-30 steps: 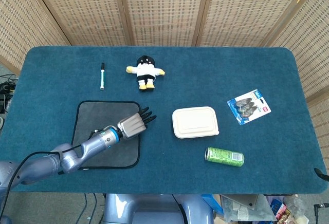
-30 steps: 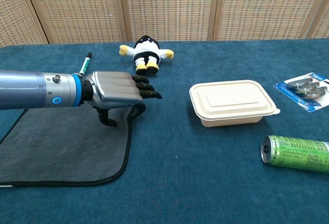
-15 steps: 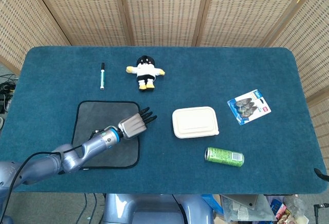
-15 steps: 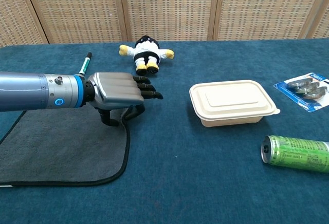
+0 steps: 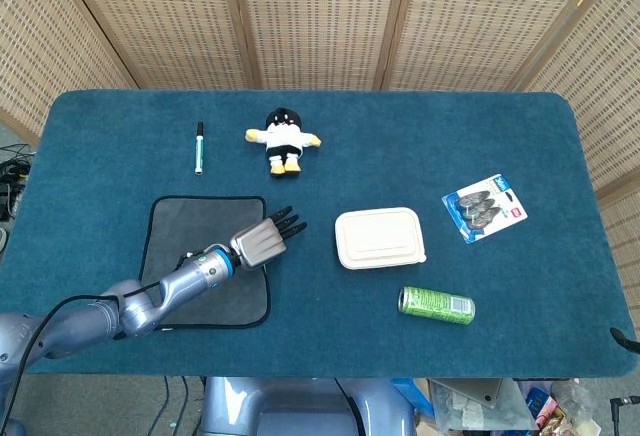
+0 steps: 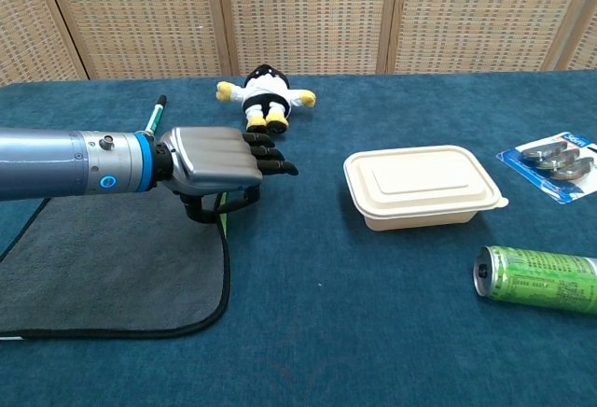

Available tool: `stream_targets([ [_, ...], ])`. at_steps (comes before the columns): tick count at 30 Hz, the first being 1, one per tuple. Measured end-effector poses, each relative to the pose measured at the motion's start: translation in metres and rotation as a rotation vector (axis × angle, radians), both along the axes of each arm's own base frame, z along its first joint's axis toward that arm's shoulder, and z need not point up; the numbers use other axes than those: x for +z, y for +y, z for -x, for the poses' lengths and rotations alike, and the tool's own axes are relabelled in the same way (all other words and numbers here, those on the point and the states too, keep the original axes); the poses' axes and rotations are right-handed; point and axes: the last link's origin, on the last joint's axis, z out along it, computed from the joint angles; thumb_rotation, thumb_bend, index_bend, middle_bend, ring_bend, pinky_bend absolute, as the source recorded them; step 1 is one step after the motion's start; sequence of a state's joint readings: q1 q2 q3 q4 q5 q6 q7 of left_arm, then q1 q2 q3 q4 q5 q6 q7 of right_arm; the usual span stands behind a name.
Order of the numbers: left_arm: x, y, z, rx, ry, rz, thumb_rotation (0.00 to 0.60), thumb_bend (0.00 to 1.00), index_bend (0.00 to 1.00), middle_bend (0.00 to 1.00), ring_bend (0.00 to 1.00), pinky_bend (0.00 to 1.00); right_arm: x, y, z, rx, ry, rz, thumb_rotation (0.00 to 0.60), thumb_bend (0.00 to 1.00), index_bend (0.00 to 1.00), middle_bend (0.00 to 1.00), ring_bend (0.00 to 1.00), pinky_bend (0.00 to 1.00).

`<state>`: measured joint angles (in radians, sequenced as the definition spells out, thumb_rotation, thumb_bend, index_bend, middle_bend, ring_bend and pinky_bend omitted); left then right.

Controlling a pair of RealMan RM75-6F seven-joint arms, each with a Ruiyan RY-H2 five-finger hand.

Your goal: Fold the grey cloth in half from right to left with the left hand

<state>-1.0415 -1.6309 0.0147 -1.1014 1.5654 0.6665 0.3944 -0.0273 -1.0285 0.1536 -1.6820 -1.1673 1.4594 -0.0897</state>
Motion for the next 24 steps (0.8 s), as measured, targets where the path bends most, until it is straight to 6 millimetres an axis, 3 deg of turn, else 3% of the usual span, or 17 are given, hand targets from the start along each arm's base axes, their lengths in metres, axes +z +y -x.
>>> stream_targets([
  [3,0.000,-0.001,0.000,0.000,0.000,0.002,0.600,0.59,0.67,0.00,0.00,0.00,0.000,0.000,0.000,0.001,0.000,0.000,0.600,0.00,0.00,0.00,0.00,0.00],
  [11,0.001,-0.001,0.001,0.000,-0.005,0.000,0.600,0.65,0.67,0.00,0.00,0.00,0.000,0.001,-0.001,0.003,-0.003,-0.004,0.600,0.00,0.00,0.00,0.00,0.00],
  [19,0.009,0.000,0.005,0.010,-0.033,-0.012,0.600,0.66,0.67,0.00,0.00,0.00,0.001,0.002,-0.001,0.004,-0.005,-0.003,0.600,0.00,0.00,0.00,0.00,0.00],
  [24,0.026,0.001,0.017,0.015,-0.050,-0.027,0.600,0.66,0.67,0.00,0.00,0.00,0.001,0.002,-0.002,0.007,-0.007,-0.004,0.600,0.00,0.00,0.00,0.00,0.00],
])
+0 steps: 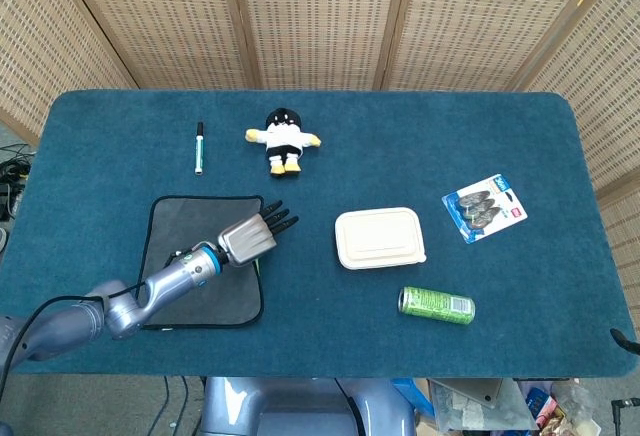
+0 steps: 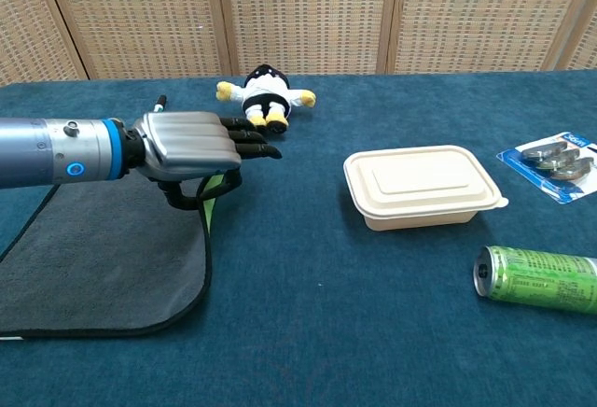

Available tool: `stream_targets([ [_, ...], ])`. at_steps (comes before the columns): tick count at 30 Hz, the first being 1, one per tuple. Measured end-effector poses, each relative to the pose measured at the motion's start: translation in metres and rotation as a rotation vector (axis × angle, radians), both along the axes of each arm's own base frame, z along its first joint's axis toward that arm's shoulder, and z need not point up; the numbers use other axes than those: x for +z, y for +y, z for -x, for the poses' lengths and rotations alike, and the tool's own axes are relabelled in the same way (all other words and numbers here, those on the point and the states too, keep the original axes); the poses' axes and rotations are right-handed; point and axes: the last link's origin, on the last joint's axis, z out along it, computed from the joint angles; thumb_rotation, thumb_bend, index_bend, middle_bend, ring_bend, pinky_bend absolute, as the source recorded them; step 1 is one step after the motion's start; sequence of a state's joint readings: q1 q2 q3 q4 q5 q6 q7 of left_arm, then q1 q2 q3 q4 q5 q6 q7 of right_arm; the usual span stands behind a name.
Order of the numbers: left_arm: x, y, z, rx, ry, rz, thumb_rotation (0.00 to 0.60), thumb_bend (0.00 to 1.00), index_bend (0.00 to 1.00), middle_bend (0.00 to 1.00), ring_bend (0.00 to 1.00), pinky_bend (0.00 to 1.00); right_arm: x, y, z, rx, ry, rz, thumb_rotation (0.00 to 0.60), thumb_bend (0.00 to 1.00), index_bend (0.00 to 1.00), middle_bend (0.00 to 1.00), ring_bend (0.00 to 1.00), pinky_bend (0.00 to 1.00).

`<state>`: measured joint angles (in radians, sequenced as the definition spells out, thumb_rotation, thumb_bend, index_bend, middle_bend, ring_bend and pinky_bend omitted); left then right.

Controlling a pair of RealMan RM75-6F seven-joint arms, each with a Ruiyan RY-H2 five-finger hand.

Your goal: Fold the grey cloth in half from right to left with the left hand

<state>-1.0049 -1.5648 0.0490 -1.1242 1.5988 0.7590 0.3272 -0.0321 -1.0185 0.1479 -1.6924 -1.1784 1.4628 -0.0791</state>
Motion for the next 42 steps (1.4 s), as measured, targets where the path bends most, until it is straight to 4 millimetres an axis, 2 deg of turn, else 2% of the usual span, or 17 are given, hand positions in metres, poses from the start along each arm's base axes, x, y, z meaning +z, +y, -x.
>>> stream_targets([
  [8,0.029,-0.005,0.035,0.022,-0.010,-0.022,0.600,0.66,0.67,0.00,0.00,0.00,-0.002,0.001,-0.004,0.013,0.002,-0.005,0.600,0.00,0.00,0.00,0.00,0.00],
  [20,0.054,-0.014,0.084,0.105,-0.034,-0.053,0.600,0.66,0.67,0.00,0.00,0.00,-0.003,0.003,-0.008,0.025,-0.001,-0.008,0.600,0.00,0.00,0.00,0.00,0.00],
  [29,0.065,-0.016,0.118,0.150,-0.011,-0.071,0.600,0.66,0.67,0.00,0.00,0.00,-0.003,0.004,-0.011,0.033,0.000,-0.010,0.600,0.00,0.00,0.00,0.00,0.00],
  [42,0.069,-0.017,0.150,0.207,0.018,-0.081,0.600,0.66,0.68,0.00,0.00,0.00,-0.005,0.004,-0.011,0.032,0.003,-0.017,0.600,0.00,0.00,0.00,0.00,0.00],
])
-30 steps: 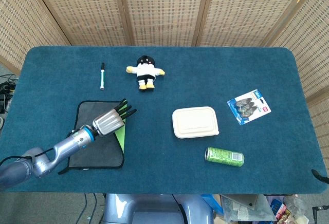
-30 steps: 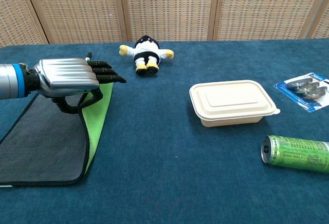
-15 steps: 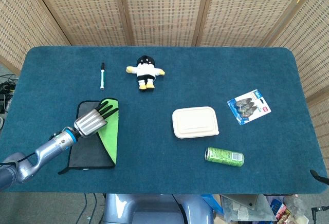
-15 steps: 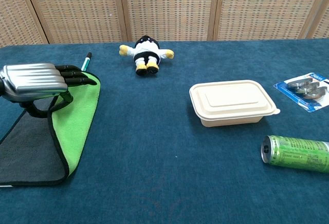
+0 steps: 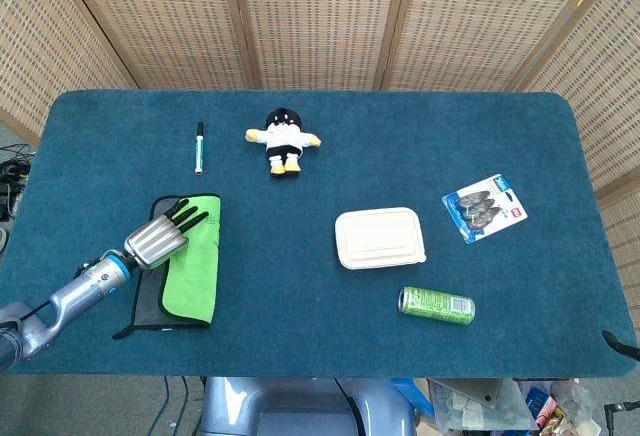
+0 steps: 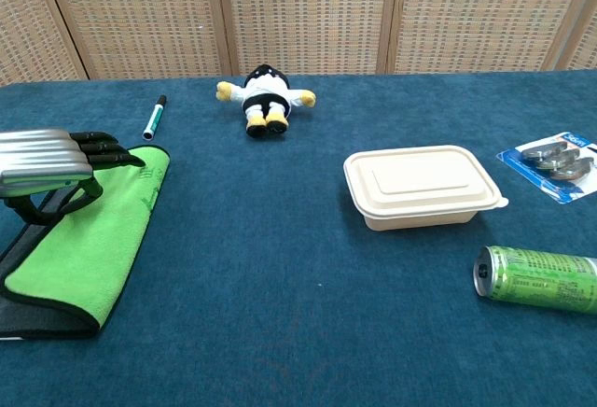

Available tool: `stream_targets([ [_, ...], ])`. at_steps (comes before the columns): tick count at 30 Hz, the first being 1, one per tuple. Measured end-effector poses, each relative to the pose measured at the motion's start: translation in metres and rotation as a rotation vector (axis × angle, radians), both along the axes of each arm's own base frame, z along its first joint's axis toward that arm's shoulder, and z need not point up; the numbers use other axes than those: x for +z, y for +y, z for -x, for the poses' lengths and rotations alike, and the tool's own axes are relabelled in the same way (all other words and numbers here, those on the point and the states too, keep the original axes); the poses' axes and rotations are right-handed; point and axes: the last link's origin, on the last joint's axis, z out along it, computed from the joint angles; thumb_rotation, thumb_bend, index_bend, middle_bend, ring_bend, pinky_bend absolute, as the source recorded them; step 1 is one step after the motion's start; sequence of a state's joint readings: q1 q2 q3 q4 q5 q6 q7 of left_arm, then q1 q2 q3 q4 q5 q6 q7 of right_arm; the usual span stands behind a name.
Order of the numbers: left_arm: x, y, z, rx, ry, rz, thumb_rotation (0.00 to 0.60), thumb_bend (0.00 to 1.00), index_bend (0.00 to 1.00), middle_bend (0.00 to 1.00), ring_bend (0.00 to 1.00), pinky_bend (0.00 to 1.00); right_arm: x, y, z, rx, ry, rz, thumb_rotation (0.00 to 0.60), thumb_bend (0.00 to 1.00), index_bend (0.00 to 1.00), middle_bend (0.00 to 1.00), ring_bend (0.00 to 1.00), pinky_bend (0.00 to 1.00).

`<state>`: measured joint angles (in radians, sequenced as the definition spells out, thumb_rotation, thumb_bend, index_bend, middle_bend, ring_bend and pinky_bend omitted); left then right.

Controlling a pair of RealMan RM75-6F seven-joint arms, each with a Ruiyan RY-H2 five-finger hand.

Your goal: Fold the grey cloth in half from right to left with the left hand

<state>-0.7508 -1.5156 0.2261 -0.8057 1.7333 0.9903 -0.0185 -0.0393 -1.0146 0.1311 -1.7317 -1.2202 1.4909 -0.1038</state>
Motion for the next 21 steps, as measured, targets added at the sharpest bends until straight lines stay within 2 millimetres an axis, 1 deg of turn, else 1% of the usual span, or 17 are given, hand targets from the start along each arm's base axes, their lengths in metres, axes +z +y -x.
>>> stream_targets([
  [13,0.007,-0.001,0.019,0.039,0.017,-0.018,0.600,0.66,0.68,0.00,0.00,0.00,0.000,0.000,0.000,-0.002,-0.001,-0.002,0.600,0.00,0.00,0.00,0.00,0.00],
  [21,0.012,0.002,0.030,0.055,0.051,-0.040,0.600,0.66,0.68,0.00,0.00,0.00,0.000,0.000,-0.001,-0.001,-0.001,-0.003,0.600,0.00,0.00,0.00,0.00,0.00],
])
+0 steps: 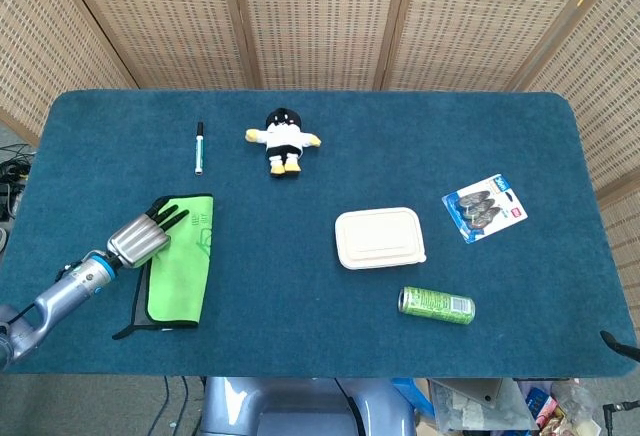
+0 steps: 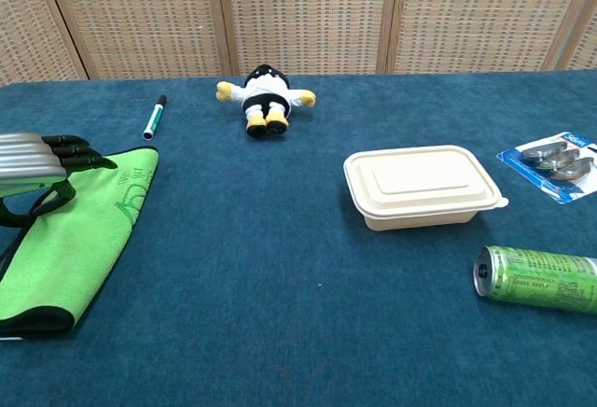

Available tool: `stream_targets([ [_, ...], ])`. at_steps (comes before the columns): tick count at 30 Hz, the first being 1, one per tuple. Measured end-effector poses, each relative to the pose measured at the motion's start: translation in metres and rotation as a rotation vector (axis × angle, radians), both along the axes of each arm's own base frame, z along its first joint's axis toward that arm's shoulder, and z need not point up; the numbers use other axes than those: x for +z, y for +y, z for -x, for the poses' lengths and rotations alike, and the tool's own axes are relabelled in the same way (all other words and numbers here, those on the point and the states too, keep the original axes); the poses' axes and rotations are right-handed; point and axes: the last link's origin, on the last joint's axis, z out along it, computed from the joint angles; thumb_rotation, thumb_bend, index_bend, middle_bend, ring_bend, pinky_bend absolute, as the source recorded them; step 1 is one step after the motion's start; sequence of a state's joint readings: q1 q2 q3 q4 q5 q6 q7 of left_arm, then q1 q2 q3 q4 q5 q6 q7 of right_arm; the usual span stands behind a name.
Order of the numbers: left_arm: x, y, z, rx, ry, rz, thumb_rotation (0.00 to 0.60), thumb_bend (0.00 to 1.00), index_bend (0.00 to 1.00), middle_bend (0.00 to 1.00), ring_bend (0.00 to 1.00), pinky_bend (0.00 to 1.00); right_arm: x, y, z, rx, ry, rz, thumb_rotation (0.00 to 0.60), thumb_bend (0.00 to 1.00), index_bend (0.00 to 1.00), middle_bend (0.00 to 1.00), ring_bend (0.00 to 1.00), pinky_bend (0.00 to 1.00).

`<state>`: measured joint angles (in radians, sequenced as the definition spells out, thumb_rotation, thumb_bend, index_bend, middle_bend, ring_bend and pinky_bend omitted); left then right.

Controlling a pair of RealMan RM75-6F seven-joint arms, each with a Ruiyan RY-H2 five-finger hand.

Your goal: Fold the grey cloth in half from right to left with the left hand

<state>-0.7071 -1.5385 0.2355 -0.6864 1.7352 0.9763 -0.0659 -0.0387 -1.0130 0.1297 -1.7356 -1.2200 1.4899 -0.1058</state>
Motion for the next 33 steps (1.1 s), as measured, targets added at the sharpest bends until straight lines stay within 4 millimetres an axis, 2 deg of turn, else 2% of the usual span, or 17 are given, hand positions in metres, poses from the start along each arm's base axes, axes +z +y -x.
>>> stream_targets([
  [29,0.0034,0.0024,0.0076,0.015,0.020,-0.022,0.600,0.66,0.68,0.00,0.00,0.00,0.0000,0.0006,-0.0004,0.000,-0.001,-0.002,0.600,0.00,0.00,0.00,0.00,0.00],
  [30,0.0034,0.0025,0.0076,0.015,0.020,-0.022,0.600,0.66,0.65,0.00,0.00,0.00,0.0001,0.0006,-0.0004,0.000,-0.001,-0.002,0.600,0.00,0.00,0.00,0.00,0.00],
  [32,0.0039,0.0026,0.0077,0.014,0.021,-0.024,0.600,0.66,0.50,0.00,0.00,0.00,0.0002,0.0008,-0.0005,0.000,-0.001,-0.001,0.600,0.00,0.00,0.00,0.00,0.00],
  [33,0.0043,0.0027,0.0077,0.013,0.022,-0.025,0.600,0.66,0.35,0.00,0.00,0.00,0.0002,0.0008,-0.0006,0.000,-0.002,-0.001,0.600,0.00,0.00,0.00,0.00,0.00],
])
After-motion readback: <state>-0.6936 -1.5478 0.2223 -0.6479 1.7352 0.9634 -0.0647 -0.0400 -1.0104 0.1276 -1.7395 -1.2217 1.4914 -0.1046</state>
